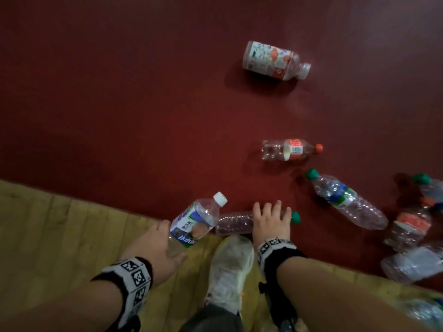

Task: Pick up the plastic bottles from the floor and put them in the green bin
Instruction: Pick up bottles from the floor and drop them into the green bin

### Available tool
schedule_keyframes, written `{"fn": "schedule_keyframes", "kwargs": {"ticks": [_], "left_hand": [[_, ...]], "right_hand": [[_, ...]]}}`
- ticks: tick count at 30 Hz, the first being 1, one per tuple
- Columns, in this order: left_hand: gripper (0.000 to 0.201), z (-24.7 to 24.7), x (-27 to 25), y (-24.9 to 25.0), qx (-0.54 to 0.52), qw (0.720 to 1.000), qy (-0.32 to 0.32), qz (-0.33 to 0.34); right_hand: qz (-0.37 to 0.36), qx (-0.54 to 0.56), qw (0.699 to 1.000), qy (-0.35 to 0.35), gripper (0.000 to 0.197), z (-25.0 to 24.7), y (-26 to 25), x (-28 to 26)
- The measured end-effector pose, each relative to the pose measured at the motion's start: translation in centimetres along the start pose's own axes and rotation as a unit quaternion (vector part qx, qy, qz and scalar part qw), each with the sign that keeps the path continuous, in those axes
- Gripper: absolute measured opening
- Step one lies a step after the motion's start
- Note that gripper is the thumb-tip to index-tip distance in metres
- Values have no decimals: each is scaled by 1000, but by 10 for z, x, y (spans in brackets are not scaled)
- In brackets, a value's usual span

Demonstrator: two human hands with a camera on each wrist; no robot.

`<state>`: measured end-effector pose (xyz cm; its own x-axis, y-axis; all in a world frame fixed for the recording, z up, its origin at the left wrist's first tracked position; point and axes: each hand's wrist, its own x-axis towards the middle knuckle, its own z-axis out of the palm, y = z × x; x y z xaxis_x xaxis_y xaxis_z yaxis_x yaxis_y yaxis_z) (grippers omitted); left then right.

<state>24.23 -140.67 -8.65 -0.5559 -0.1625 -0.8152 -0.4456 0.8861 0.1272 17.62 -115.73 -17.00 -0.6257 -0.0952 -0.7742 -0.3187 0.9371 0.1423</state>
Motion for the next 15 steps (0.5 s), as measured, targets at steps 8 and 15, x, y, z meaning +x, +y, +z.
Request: {"fn": "schedule_keyframes", "kwargs": {"ticks": [8,15], "left_hand": [[81,-17,-41,12,31,999,-6,-18],[77,-121,-186,116,19,998,46,43]], "right_hand": [[37,56,997,33,43,-23,34,-65],[77,29,995,65,50,-167,144,-243]]}}
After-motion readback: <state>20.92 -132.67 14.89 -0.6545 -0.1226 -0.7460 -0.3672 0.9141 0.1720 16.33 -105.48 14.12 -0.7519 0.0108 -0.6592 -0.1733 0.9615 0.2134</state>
